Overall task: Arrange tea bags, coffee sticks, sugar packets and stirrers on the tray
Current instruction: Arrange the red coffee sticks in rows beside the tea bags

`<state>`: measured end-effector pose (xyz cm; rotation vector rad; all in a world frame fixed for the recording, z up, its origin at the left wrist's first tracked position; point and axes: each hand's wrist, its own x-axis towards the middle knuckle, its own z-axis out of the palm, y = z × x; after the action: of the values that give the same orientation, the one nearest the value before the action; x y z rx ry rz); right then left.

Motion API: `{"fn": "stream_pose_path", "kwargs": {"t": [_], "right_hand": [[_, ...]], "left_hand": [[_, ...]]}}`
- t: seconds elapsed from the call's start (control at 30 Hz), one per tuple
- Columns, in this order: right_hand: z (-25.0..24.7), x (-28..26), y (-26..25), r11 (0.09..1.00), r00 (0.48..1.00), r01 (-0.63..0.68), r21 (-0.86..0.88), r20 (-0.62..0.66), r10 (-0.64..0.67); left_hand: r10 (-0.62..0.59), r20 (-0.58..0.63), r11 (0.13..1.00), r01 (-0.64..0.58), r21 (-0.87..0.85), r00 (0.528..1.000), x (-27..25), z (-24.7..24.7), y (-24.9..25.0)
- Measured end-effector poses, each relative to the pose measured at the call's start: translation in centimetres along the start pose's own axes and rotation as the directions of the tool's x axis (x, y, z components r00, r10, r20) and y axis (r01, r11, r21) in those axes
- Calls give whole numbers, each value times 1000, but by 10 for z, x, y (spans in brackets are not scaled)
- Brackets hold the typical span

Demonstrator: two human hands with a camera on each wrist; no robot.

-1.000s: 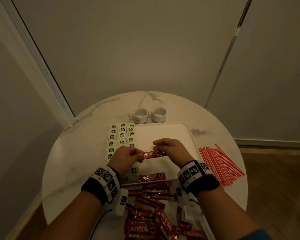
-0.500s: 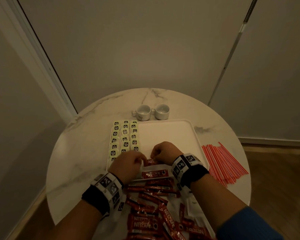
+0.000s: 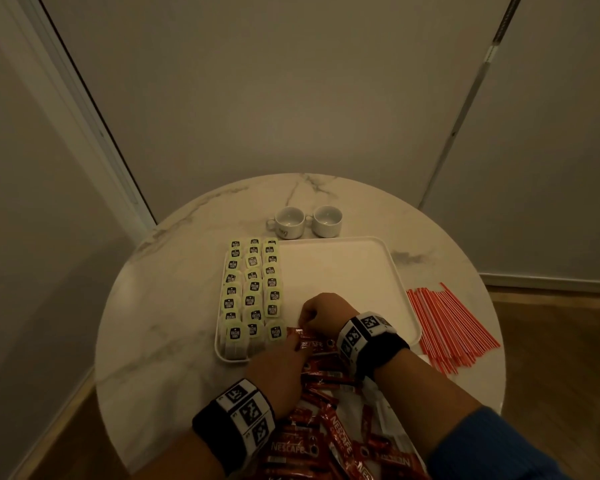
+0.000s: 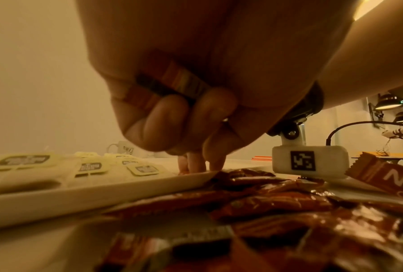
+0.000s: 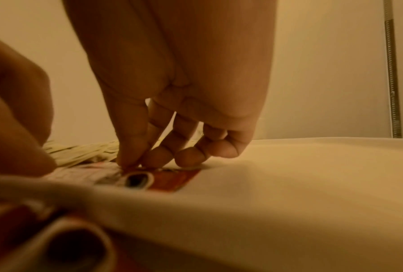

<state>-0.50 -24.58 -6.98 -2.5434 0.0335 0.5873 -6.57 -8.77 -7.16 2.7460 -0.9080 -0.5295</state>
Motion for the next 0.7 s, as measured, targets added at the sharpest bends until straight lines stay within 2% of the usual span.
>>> {"fn": "stream_pose_path", "kwargs": {"t": [0.7], "right_hand": [[6, 3, 2, 998, 999, 42, 47, 30, -44]], "left_hand": [[-5, -57, 1000, 4, -21, 998, 1, 13, 0]]}}
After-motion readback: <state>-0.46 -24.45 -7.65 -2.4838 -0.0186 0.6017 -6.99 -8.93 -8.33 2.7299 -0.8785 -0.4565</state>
